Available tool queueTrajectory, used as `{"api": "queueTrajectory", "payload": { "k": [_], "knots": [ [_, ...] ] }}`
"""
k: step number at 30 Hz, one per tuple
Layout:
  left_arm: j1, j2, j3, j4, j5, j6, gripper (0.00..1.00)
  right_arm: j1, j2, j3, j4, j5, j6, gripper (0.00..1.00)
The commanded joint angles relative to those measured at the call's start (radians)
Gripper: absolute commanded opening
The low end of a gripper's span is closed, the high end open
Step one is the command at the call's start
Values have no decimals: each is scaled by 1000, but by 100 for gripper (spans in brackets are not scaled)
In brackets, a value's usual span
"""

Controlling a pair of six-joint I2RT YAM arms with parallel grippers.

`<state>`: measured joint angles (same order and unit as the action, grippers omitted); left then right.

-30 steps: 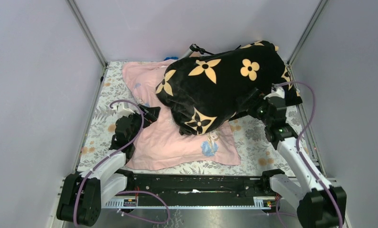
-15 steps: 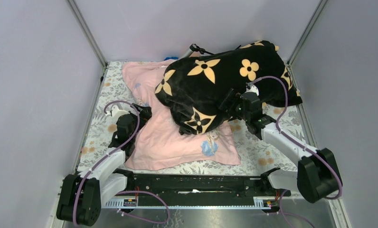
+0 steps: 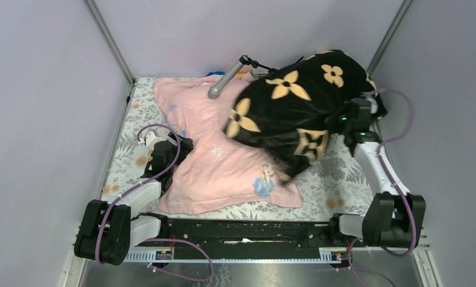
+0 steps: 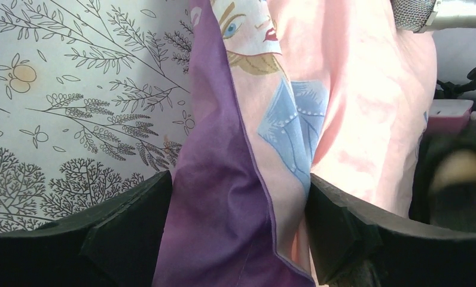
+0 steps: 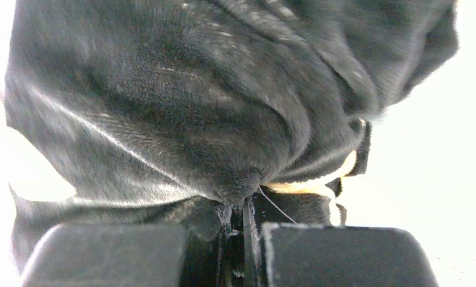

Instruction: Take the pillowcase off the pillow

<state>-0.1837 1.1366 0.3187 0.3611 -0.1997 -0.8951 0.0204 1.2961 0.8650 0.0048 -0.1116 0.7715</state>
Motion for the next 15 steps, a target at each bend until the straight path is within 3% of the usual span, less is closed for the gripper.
{"api": "queueTrajectory", "payload": {
  "k": [1, 3, 4, 5, 6, 8, 12, 15],
  "knots": [
    [0, -7, 23, 51, 3, -10, 80, -255, -151, 198, -184, 371, -107, 0],
    [0, -12, 23, 47, -2, -11, 80, -308, -178, 285, -232, 502, -164, 6],
    [0, -13, 22, 46, -4, -11, 79, -312, -182, 323, -250, 560, -206, 38],
    [0, -14, 22, 47, -4, -12, 79, -313, -181, 355, -263, 588, -244, 81],
    [0, -14, 22, 47, -4, -13, 79, -312, -179, 389, -279, 577, -280, 97],
    [0, -14, 25, 45, 4, -12, 79, -312, -178, 445, -319, 483, -342, 100],
    [0, -28, 29, 40, 5, 1, 79, -297, -200, 502, -373, 119, -380, 100],
    [0, -40, 26, 40, 5, 5, 79, -130, -171, 545, -435, 31, -396, 100]
  ]
}}
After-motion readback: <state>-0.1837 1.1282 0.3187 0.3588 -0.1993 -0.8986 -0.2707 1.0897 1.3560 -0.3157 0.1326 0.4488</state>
